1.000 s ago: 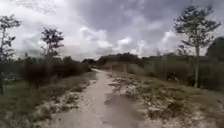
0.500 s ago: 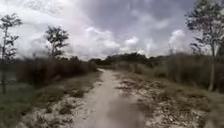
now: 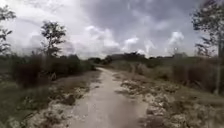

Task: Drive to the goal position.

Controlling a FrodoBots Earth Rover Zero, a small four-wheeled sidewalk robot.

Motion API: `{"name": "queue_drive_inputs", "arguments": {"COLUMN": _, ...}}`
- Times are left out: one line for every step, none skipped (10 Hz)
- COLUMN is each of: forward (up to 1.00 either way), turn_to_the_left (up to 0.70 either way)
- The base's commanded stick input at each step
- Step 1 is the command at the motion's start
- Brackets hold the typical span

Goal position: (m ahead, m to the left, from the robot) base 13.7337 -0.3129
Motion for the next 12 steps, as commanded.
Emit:
{"name": "queue_drive_inputs", "arguments": {"forward": 0.7, "turn_to_the_left": 0.0}}
{"name": "queue_drive_inputs", "arguments": {"forward": 0.7, "turn_to_the_left": 0.0}}
{"name": "queue_drive_inputs", "arguments": {"forward": 0.7, "turn_to_the_left": 0.0}}
{"name": "queue_drive_inputs", "arguments": {"forward": 0.7, "turn_to_the_left": 0.0}}
{"name": "queue_drive_inputs", "arguments": {"forward": 0.7, "turn_to_the_left": 0.0}}
{"name": "queue_drive_inputs", "arguments": {"forward": 0.7, "turn_to_the_left": 0.0}}
{"name": "queue_drive_inputs", "arguments": {"forward": 0.7, "turn_to_the_left": 0.0}}
{"name": "queue_drive_inputs", "arguments": {"forward": 0.7, "turn_to_the_left": 0.0}}
{"name": "queue_drive_inputs", "arguments": {"forward": 0.7, "turn_to_the_left": 0.0}}
{"name": "queue_drive_inputs", "arguments": {"forward": 0.7, "turn_to_the_left": 0.0}}
{"name": "queue_drive_inputs", "arguments": {"forward": 0.7, "turn_to_the_left": 0.0}}
{"name": "queue_drive_inputs", "arguments": {"forward": 0.7, "turn_to_the_left": 0.0}}
